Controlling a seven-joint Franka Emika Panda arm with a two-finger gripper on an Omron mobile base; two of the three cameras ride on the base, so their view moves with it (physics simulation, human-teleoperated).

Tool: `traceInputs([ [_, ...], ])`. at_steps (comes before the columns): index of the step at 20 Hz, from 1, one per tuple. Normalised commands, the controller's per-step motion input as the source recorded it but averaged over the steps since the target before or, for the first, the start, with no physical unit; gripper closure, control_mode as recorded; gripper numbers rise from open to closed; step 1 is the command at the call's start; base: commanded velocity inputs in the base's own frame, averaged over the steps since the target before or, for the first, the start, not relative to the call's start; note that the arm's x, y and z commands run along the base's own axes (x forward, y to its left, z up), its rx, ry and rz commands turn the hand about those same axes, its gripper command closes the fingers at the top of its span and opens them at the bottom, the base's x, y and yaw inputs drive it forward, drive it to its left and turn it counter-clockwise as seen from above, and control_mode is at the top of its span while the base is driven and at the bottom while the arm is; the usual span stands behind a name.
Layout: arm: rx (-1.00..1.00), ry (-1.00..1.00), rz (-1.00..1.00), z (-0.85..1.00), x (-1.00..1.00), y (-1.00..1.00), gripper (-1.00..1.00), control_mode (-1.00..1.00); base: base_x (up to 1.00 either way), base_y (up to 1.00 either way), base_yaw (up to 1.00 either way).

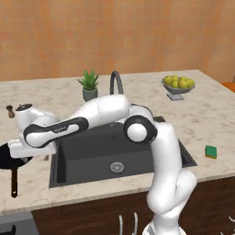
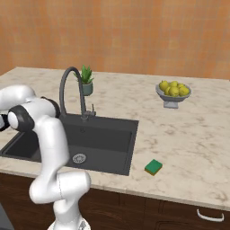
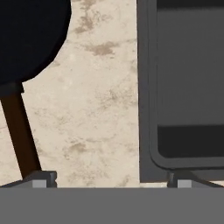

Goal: Pick the pan and sponge and place them into the sink. Then turn on the water.

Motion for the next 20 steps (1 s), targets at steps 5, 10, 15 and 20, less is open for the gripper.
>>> traceInputs([
  [5,-0.02,0.00,0.00,-0.05,0.00,0.21,-1.00,-1.00,0.00,0.00,0.00],
  [10,-0.01,0.00,0.00,-0.21,0.00,0.36,-1.00,-1.00,0.00,0.00,0.00],
  [15,0.00,0.00,0.00,-0.25,0.00,0.38,-1.00,-1.00,0.00,0.00,0.00],
  [20,-0.03,0.02,0.00,-0.31,0.00,0.42,-1.00,-1.00,0.00,0.00,0.00],
])
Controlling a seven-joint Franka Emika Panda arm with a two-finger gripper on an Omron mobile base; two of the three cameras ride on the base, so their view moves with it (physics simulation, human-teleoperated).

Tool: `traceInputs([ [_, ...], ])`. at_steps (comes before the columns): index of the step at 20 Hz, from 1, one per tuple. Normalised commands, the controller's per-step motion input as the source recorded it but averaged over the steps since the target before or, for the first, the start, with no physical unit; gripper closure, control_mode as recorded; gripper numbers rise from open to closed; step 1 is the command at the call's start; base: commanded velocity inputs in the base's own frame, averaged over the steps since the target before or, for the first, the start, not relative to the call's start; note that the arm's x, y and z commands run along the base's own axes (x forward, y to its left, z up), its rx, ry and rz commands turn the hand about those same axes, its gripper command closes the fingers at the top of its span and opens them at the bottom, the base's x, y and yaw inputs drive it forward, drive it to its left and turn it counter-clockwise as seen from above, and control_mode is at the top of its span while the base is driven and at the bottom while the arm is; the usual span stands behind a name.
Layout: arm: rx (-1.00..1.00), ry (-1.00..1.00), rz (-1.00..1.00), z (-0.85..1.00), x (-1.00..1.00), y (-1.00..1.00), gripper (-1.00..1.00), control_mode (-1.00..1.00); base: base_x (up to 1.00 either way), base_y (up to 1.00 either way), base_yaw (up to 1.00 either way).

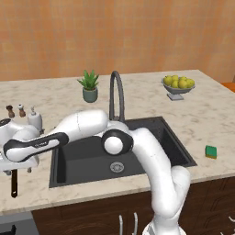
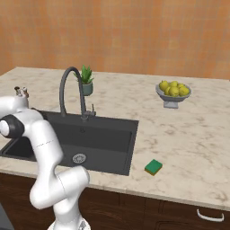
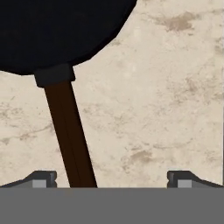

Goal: Pick the pan and sponge and place them into the sink. Then turn on the water.

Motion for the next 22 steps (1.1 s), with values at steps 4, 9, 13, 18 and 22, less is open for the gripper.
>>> traceInputs([
  [4,-0.06,0.07,0.00,-0.32,0.01,0.34,-1.00,-1.00,0.00,0.00,0.00],
  [9,-0.04,0.07,0.00,-0.29,0.04,0.21,-1.00,-1.00,0.00,0.00,0.00],
  [13,-0.02,0.04,0.00,-0.27,0.00,0.16,-1.00,-1.00,0.00,0.00,0.00],
  [18,-0.01,0.04,0.00,-0.21,0.00,0.02,1.00,-1.00,0.00,0.00,0.00],
  [22,0.04,0.00,0.00,-0.01,0.00,-0.16,1.00,-1.00,0.00,0.00,0.00],
])
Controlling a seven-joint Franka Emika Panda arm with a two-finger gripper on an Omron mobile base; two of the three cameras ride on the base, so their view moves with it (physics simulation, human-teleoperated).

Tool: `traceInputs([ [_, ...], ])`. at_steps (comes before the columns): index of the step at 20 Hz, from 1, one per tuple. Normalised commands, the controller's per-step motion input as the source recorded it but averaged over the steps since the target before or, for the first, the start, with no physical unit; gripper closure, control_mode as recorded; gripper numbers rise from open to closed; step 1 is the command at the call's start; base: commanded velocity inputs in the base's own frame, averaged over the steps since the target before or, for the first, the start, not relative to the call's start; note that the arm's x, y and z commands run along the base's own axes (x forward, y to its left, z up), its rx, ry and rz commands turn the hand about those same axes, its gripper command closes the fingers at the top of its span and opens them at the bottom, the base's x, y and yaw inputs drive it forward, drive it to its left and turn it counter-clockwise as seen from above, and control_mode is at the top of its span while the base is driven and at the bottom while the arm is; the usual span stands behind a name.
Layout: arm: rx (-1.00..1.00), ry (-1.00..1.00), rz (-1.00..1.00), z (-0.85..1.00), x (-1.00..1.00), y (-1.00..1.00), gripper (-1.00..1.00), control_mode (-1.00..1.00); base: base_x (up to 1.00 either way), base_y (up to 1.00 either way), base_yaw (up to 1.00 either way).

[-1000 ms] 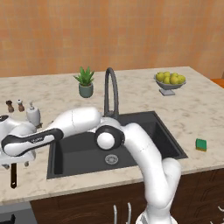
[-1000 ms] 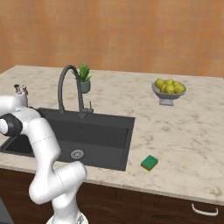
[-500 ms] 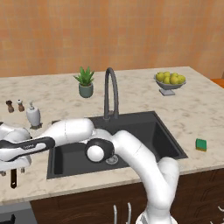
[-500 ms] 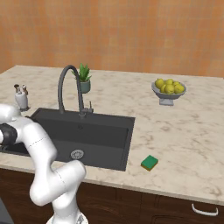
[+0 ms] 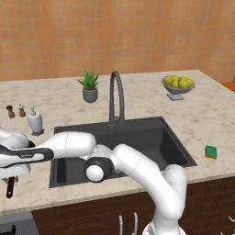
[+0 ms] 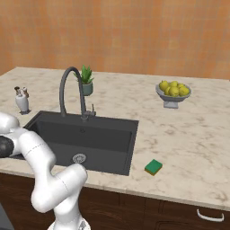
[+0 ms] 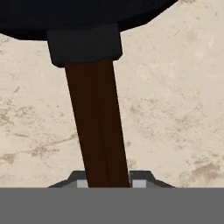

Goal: Pick the pan and sponge and place them into the sink. Then turn on the water.

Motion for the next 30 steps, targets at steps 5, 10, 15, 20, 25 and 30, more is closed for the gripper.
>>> traceInputs([
  [5,0.13,-0.02,-0.05,0.00,-0.04,-0.84,1.00,-1.00,0.00,0.00,0.00],
  [10,0.04,-0.19,-0.12,-0.24,-0.30,-0.92,1.00,-1.00,0.00,0.00,0.00],
  [15,0.04,-0.40,-0.13,-0.73,-0.60,-0.94,1.00,-1.00,0.00,0.00,0.00],
  [20,0.10,-0.25,-0.18,-0.59,-0.47,-1.00,1.00,-1.00,0.00,0.00,0.00],
  [25,0.16,-0.10,-0.23,-0.12,-0.05,-1.00,1.00,-1.00,0.00,0.00,0.00],
  [30,0.19,-0.15,-0.21,-0.04,-0.02,-1.00,1.00,-1.00,0.00,0.00,0.00],
])
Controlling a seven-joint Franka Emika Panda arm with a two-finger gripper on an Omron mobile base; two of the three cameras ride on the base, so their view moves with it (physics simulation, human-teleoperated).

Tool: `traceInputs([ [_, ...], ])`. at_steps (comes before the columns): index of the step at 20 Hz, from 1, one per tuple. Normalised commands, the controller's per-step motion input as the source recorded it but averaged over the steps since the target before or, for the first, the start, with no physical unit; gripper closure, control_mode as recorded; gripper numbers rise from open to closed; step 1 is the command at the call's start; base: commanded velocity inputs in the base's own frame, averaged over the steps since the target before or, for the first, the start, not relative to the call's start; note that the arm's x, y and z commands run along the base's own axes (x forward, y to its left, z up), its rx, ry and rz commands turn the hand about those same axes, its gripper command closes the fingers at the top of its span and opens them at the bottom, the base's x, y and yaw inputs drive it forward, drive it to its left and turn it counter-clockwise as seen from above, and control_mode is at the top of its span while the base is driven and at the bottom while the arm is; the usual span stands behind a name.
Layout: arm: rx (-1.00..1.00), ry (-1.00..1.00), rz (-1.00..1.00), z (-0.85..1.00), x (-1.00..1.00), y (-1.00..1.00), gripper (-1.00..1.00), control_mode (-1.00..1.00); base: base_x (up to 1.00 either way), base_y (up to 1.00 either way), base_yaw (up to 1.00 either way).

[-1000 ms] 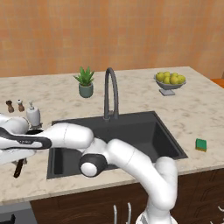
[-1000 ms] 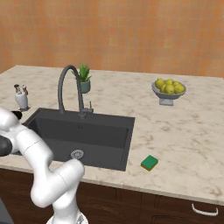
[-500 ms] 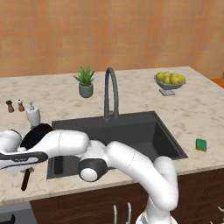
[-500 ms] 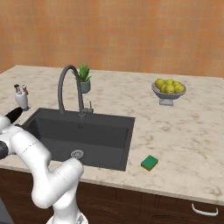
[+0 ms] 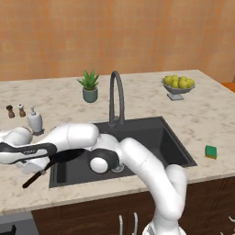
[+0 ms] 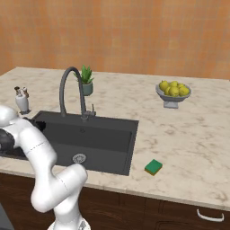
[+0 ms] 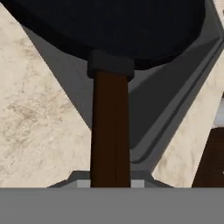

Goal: Pick the pan and sponge and place them into the sink. Then turn on the water.

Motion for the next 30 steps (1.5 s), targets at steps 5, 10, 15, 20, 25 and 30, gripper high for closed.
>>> traceInputs([
  [5,0.21,-0.23,-0.14,0.00,0.00,-1.00,1.00,-1.00,0.00,0.00,0.00],
  [10,0.19,-0.23,-0.13,0.00,0.00,-0.95,1.00,-1.00,0.00,0.00,0.00],
  [15,0.14,-0.08,-0.13,0.04,0.16,-0.52,1.00,-1.00,0.00,0.00,0.00],
  [20,0.00,0.01,-0.03,0.00,0.38,-0.30,1.00,-1.00,0.00,0.00,0.00],
  [25,-0.03,-0.06,-0.10,-0.02,0.09,-0.34,1.00,-1.00,0.00,0.00,0.00],
  [30,-0.11,0.03,-0.23,-0.21,0.13,-0.33,1.00,-1.00,0.00,0.00,0.00],
])
